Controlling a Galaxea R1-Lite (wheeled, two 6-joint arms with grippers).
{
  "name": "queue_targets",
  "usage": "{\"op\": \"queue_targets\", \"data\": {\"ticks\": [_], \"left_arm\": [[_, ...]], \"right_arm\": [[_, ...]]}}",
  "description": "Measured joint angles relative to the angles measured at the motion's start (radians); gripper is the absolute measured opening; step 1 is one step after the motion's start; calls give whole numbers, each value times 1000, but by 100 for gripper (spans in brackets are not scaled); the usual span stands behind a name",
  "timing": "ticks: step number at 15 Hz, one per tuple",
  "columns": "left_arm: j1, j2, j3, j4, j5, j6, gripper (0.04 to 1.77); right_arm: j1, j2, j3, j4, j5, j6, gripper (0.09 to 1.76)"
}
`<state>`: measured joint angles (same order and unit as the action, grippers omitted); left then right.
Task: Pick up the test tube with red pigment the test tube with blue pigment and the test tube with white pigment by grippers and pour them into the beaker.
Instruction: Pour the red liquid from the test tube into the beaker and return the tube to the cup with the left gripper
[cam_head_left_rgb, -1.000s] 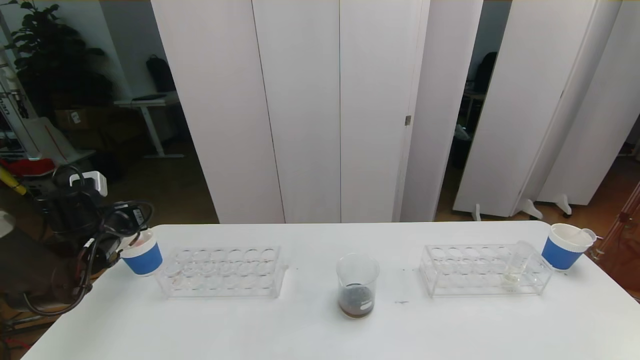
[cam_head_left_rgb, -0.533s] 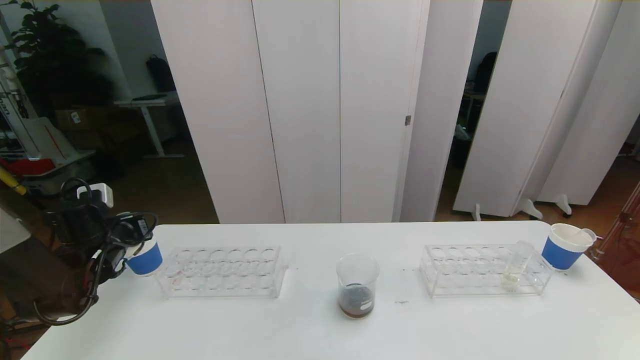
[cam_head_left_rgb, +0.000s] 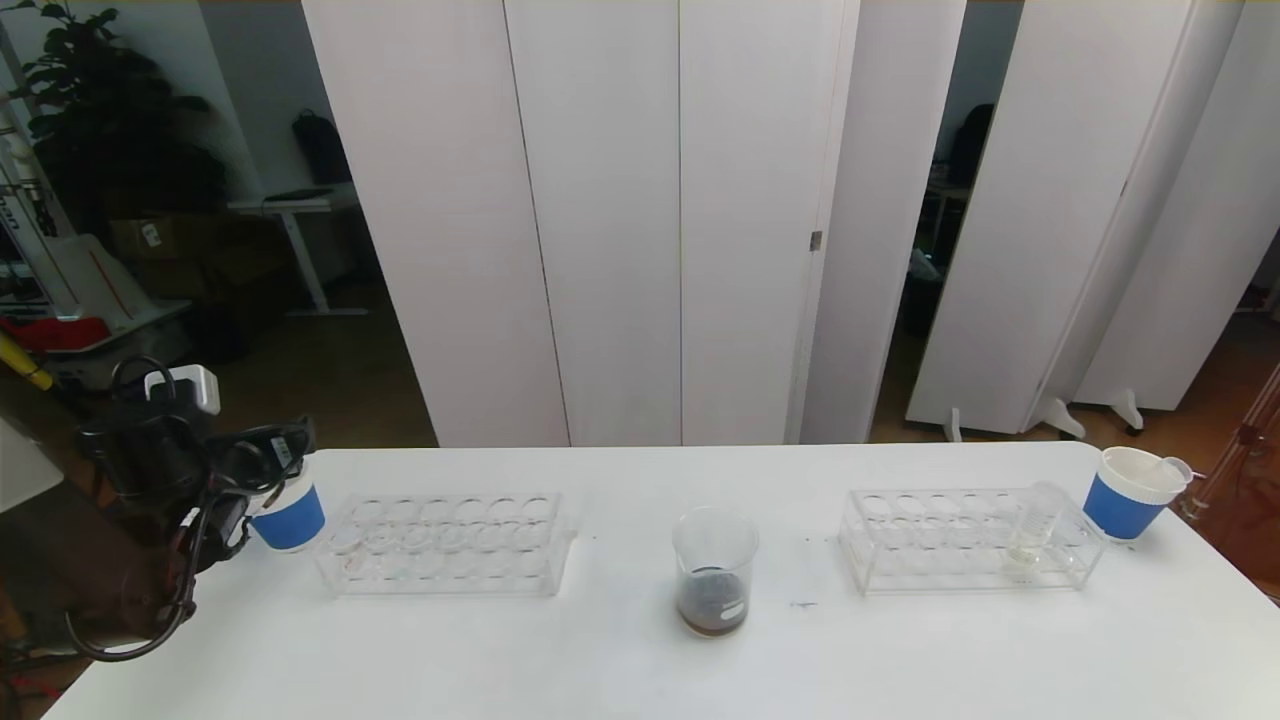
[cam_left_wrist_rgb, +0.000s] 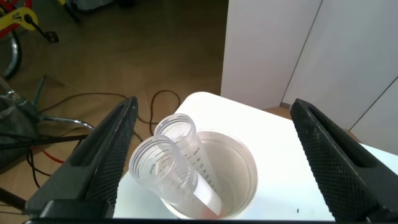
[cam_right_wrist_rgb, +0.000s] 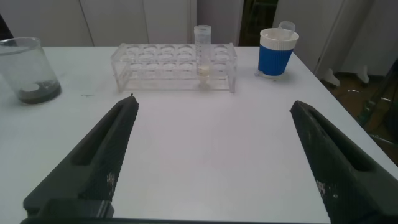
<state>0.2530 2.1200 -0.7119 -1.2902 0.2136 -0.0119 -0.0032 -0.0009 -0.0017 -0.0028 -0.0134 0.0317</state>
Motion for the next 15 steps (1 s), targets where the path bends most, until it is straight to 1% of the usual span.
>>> {"op": "queue_targets", "data": {"ticks": [5,8,12,15], "left_arm": [[-13,-75,42,-6,-6,4,175],[-25,-174,67,4,-60,7,175],[-41,-360,103,37,-131,42,175],[-49,-523,152,114,-173,54,175]], "right_arm": [[0,0,0,0,0,0,175],[0,0,0,0,0,0,175],[0,0,0,0,0,0,175],[0,0,0,0,0,0,175]]}}
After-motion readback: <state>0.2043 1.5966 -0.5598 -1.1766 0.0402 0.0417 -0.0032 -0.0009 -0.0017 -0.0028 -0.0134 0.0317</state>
